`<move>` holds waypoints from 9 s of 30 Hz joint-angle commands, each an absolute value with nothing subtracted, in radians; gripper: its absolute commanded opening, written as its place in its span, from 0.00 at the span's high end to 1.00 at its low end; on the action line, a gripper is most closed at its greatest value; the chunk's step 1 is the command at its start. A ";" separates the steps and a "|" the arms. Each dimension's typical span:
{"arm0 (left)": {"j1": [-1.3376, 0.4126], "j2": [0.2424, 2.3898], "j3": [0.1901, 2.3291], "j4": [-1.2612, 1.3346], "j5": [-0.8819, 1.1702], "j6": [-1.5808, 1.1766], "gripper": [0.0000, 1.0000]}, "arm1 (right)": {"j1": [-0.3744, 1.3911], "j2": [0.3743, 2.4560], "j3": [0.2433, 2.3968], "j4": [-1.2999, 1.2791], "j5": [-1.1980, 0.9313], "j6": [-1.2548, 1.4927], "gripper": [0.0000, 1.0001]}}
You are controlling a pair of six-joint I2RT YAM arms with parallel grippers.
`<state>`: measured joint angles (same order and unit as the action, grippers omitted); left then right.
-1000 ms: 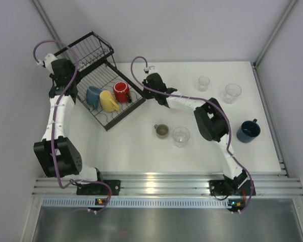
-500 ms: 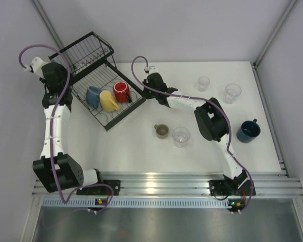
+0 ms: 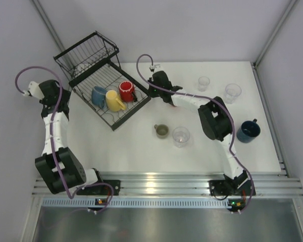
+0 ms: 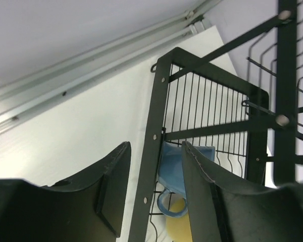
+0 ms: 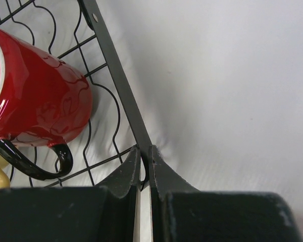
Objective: Load the cups into the dish rack
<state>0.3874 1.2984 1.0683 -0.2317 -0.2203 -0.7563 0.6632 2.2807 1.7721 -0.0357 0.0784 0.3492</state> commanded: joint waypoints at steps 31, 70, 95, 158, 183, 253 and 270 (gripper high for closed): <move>0.265 1.345 0.793 0.156 0.161 -0.793 0.38 | 0.653 2.207 1.664 -0.104 0.113 0.400 1.00; 0.152 1.549 0.996 0.008 -0.032 -0.793 0.36 | 0.686 2.143 1.557 -0.012 0.133 0.367 1.00; 0.153 1.496 1.003 -0.169 -0.221 -0.727 0.55 | 0.670 2.137 1.566 -0.028 0.160 0.350 1.00; 0.130 1.448 0.996 -0.037 -0.075 -0.730 0.34 | 0.683 2.085 1.572 -0.021 0.141 0.311 0.85; 0.121 1.534 1.022 -0.093 -0.162 -0.709 0.64 | 0.678 2.103 1.555 -0.031 0.181 0.317 0.94; 0.114 1.586 1.055 -0.012 0.078 -0.566 0.55 | 0.673 2.072 1.548 -0.048 0.166 0.328 0.90; 0.023 1.597 1.088 0.074 0.167 -0.517 0.55 | 0.673 2.106 1.578 -0.057 0.144 0.324 0.94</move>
<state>0.0921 1.5909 1.0370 -0.0181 0.0612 -0.5953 0.6666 2.1273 1.5581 -0.0273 0.1768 0.3172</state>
